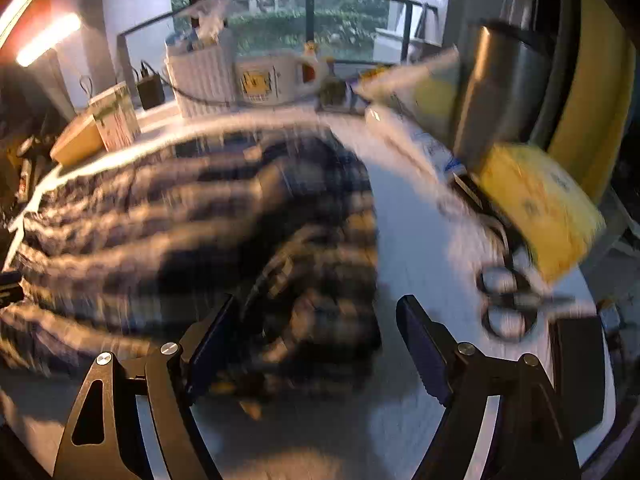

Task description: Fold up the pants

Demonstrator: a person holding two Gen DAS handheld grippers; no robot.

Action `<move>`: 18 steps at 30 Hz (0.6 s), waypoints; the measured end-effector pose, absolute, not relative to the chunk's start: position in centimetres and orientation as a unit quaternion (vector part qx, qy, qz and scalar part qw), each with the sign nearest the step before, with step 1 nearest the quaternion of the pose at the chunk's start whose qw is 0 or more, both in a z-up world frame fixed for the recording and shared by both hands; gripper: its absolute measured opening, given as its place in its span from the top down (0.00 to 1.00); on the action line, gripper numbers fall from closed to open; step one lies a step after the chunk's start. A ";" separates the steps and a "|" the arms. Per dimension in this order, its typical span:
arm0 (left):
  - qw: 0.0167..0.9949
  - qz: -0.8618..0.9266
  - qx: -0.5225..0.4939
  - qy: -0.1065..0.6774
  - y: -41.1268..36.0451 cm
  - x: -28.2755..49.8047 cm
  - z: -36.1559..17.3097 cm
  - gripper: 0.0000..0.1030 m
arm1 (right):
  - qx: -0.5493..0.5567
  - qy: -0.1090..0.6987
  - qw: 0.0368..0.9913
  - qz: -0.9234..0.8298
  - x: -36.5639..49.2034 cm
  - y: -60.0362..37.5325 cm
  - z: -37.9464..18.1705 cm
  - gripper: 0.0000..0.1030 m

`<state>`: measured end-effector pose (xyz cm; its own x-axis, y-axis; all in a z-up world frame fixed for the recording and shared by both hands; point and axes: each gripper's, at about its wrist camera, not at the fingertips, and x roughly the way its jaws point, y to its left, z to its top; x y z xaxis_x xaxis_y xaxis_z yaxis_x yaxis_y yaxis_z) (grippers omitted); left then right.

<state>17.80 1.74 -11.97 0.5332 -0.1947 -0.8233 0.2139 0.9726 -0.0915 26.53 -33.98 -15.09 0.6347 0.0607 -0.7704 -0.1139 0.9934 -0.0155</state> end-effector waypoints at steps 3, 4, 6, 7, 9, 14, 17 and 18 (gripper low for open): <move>0.875 -0.115 -0.007 0.470 2.1 17.3 -11.4 0.50 | -0.028 0.432 0.900 0.044 25.0 -34.6 -15.6 0.20; 0.877 -0.115 -0.011 0.466 2.3 17.1 -11.1 0.50 | -0.025 0.431 0.901 0.042 24.6 -34.8 -15.5 0.20; 0.885 -0.111 -0.011 0.452 2.8 16.5 -10.3 0.50 | -0.021 0.426 0.904 0.036 23.7 -35.1 -15.0 0.20; 0.889 -0.109 -0.014 0.445 3.2 16.1 -9.8 0.50 | -0.017 0.423 0.905 0.033 23.3 -35.3 -14.7 0.20; 0.894 -0.106 -0.023 0.435 3.9 15.8 -9.4 0.49 | -0.011 0.416 0.909 0.027 22.4 -35.6 -14.1 0.19; 0.903 -0.080 -0.048 0.420 6.0 15.5 -9.1 0.44 | 0.073 0.418 0.903 0.058 21.4 -36.4 -13.4 0.19; 0.904 -0.067 -0.058 0.418 7.1 15.3 -9.2 0.44 | 0.110 0.432 0.891 0.089 21.7 -35.5 -14.0 0.19; 0.905 -0.062 -0.062 0.416 7.5 15.3 -9.2 0.44 | 0.121 0.437 0.886 0.100 22.0 -35.0 -14.4 0.19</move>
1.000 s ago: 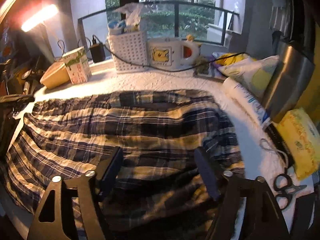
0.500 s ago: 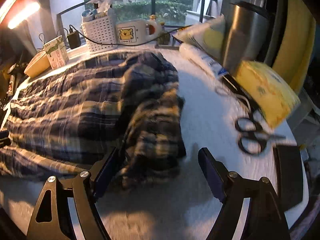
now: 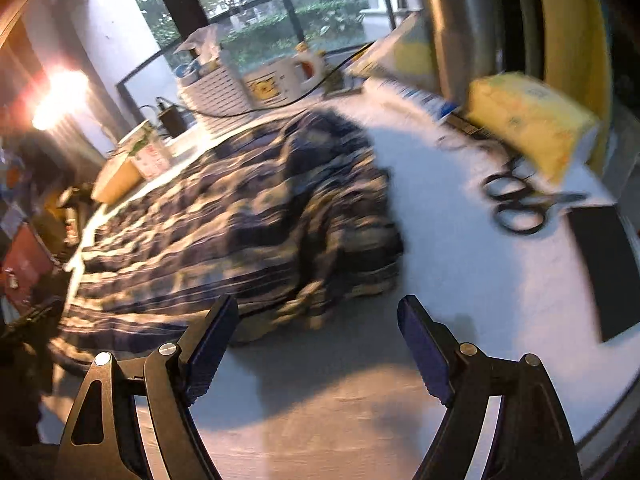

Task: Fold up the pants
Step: 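Grasp the plaid pants leg with the right gripper and lift it up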

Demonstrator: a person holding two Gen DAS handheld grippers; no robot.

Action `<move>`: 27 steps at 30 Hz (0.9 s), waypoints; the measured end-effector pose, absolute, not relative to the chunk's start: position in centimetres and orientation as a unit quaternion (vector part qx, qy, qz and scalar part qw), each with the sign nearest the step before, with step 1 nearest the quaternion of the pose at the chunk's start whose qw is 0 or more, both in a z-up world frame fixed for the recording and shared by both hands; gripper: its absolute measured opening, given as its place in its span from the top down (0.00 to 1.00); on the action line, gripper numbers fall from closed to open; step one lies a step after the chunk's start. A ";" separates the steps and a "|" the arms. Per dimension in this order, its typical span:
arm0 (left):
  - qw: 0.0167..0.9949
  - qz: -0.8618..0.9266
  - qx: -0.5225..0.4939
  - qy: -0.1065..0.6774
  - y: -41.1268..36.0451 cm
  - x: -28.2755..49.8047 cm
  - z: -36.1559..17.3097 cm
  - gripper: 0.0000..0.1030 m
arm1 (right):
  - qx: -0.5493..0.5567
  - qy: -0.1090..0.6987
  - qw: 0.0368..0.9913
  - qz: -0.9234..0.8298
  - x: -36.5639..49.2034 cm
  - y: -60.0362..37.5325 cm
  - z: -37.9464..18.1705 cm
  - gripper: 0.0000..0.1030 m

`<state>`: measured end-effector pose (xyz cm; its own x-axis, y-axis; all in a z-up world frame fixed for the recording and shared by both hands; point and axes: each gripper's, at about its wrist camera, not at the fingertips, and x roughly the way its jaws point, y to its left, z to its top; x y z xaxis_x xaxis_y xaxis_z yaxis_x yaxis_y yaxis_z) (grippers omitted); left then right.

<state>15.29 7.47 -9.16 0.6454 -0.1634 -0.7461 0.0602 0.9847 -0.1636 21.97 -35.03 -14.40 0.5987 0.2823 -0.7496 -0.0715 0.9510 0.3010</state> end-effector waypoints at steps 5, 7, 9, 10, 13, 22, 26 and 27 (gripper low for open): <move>0.907 -0.039 -0.068 0.414 9.0 15.2 -9.3 0.44 | 0.150 0.441 0.878 0.113 24.3 -33.3 -15.3 0.18; 0.906 -0.029 -0.075 0.416 9.8 15.5 -9.6 0.44 | 0.164 0.435 0.878 0.110 25.5 -33.2 -15.3 0.18; 0.905 -0.021 -0.081 0.417 10.4 15.8 -9.7 0.44 | 0.190 0.427 0.877 0.108 27.1 -33.4 -15.4 0.18; 0.905 -0.017 -0.083 0.418 10.7 15.9 -9.8 0.44 | 0.202 0.422 0.877 0.106 27.8 -33.6 -15.4 0.18; 0.904 -0.008 -0.088 0.418 11.3 16.3 -9.8 0.44 | 0.238 0.409 0.875 0.104 29.8 -34.0 -15.6 0.19; 0.907 -0.004 -0.091 0.412 11.7 16.9 -9.5 0.44 | 0.310 0.397 0.854 0.132 32.4 -35.2 -16.6 0.87; 0.908 -0.013 -0.087 0.411 11.4 17.1 -9.4 0.44 | 0.295 0.385 0.867 0.112 31.9 -36.4 -15.5 0.88; 0.908 -0.015 -0.085 0.410 11.3 17.1 -9.4 0.44 | 0.290 0.383 0.871 0.104 31.7 -36.7 -15.2 0.88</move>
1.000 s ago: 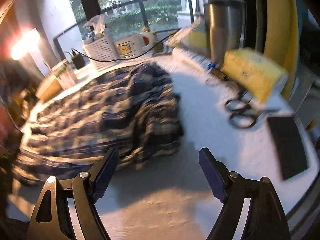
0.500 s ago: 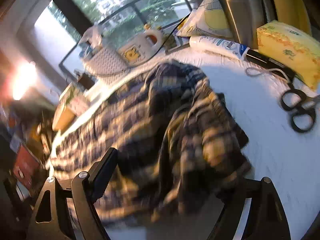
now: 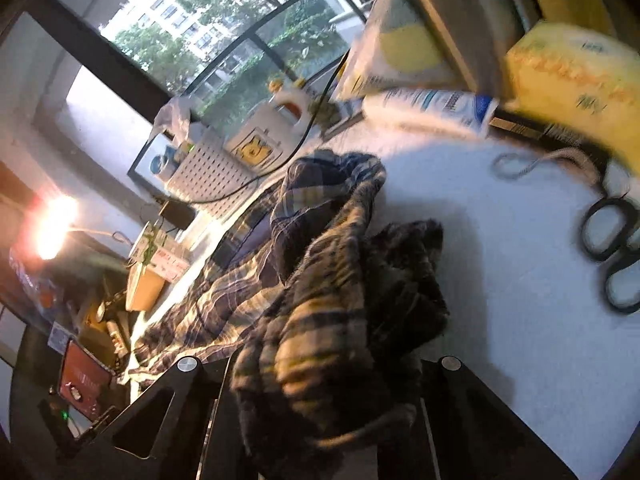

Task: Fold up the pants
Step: 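Grasp the plaid pants leg with the right gripper and lift it up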

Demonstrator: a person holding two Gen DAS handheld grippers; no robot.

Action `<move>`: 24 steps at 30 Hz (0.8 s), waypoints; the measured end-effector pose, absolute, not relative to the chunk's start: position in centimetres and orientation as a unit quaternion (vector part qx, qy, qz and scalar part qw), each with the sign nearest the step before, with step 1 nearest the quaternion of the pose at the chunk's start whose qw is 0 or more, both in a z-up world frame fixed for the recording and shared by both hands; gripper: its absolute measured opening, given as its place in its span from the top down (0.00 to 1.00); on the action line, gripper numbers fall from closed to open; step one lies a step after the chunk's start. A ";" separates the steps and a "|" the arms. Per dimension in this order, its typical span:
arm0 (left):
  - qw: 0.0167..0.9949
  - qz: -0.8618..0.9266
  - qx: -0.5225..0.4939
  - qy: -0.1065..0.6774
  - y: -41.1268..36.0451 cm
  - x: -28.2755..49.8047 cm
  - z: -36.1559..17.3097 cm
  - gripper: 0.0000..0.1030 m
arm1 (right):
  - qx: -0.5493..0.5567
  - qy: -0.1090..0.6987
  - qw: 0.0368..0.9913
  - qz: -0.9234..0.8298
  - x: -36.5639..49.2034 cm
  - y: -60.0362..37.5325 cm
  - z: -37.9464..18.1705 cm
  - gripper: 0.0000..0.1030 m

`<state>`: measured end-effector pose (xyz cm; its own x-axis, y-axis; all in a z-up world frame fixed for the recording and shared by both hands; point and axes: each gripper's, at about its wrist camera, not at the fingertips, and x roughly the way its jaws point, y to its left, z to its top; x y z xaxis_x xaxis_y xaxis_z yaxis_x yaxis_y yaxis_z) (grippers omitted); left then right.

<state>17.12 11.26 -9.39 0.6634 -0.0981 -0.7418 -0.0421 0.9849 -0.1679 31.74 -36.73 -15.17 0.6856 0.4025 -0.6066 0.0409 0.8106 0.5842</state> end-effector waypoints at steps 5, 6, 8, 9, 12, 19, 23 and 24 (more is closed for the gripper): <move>0.908 -0.025 -0.087 0.409 11.0 17.1 -9.4 0.44 | 0.268 0.368 0.887 0.074 31.0 -38.5 -13.6 0.88; 0.908 -0.025 -0.088 0.409 11.0 17.1 -9.5 0.44 | 0.262 0.364 0.891 0.069 30.8 -38.7 -13.1 0.88; 0.908 -0.026 -0.091 0.407 11.1 17.1 -9.5 0.44 | 0.253 0.357 0.897 0.060 30.5 -39.0 -12.3 0.88; 0.909 -0.027 -0.091 0.406 11.2 17.0 -9.4 0.44 | 0.249 0.354 0.900 0.057 30.4 -39.1 -12.0 0.88; 0.911 -0.029 -0.093 0.402 11.4 16.8 -9.2 0.44 | 0.229 0.345 0.908 0.054 30.0 -38.6 -10.7 0.88; 0.915 -0.033 -0.103 0.388 12.4 16.0 -8.9 0.44 | 0.154 0.314 0.934 0.072 28.9 -34.5 -6.3 0.88; 0.917 -0.033 -0.109 0.381 13.1 15.2 -8.9 0.44 | 0.124 0.298 0.941 0.101 28.7 -31.0 -4.0 0.88; 0.919 -0.033 -0.110 0.378 13.5 14.9 -8.8 0.44 | 0.120 0.295 0.942 0.110 28.7 -30.1 -3.5 0.88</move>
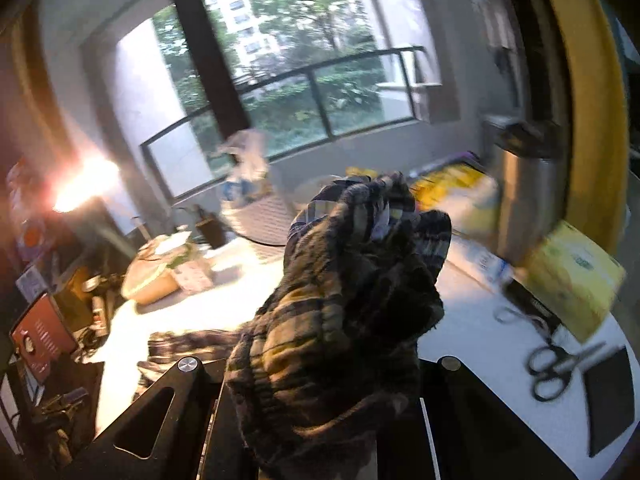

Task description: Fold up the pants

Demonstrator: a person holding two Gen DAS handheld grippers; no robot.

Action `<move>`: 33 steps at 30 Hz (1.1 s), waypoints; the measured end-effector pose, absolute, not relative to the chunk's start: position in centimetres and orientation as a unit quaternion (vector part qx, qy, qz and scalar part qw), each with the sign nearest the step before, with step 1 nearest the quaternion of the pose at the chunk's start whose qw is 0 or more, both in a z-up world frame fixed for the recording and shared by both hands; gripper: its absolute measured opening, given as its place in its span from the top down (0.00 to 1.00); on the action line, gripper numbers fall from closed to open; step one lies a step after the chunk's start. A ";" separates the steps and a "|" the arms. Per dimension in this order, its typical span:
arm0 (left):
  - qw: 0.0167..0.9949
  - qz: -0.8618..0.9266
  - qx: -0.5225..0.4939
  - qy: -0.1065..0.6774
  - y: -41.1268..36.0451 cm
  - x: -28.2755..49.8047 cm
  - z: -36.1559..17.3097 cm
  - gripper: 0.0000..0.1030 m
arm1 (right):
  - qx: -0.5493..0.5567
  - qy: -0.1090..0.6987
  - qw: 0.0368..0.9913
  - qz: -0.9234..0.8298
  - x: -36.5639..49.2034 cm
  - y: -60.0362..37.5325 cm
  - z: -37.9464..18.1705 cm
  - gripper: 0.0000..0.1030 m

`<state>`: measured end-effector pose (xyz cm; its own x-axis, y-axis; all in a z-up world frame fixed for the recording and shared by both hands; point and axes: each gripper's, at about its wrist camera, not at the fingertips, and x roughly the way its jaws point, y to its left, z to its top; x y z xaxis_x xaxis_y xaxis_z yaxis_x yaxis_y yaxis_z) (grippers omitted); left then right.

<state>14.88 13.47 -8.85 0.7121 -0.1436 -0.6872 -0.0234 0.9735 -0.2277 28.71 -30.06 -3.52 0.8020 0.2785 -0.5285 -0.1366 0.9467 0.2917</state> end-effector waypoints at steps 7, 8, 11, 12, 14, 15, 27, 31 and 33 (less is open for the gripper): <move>0.923 -0.030 -0.111 0.367 15.5 13.5 -8.8 0.44 | 0.083 0.296 0.939 0.153 29.1 -23.5 -2.5 0.88; 0.923 -0.029 -0.113 0.367 15.9 13.3 -8.9 0.44 | 0.081 0.298 0.938 0.158 29.1 -22.7 -2.5 0.88; 0.923 -0.026 -0.117 0.367 16.9 13.0 -9.2 0.44 | 0.062 0.307 0.934 0.173 29.1 -19.7 -2.9 0.88; 0.923 -0.026 -0.118 0.366 17.2 12.9 -9.2 0.44 | 0.057 0.310 0.932 0.176 29.1 -19.0 -3.0 0.88; 0.923 -0.026 -0.122 0.365 17.8 12.7 -9.3 0.44 | 0.043 0.318 0.929 0.185 29.1 -17.0 -3.5 0.88; 0.923 -0.027 -0.124 0.364 18.1 12.6 -9.4 0.44 | 0.033 0.323 0.926 0.190 29.1 -15.8 -3.9 0.88; 0.922 -0.035 -0.143 0.359 20.1 11.6 -10.0 0.43 | -0.056 0.393 0.889 0.229 29.0 -4.7 -10.4 0.88; 0.919 -0.035 -0.149 0.363 20.4 11.5 -10.3 0.43 | -0.071 0.410 0.879 0.233 29.0 -2.9 -11.9 0.88; 0.918 -0.037 -0.149 0.365 20.3 11.6 -10.4 0.43 | -0.075 0.412 0.877 0.234 29.0 -2.4 -12.2 0.88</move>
<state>11.59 20.31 -10.41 0.7309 -0.1771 -0.6591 -0.0404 0.9528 -0.3008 29.04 -2.39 -12.20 0.5513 0.3492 -0.7577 -0.4735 0.8787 0.0605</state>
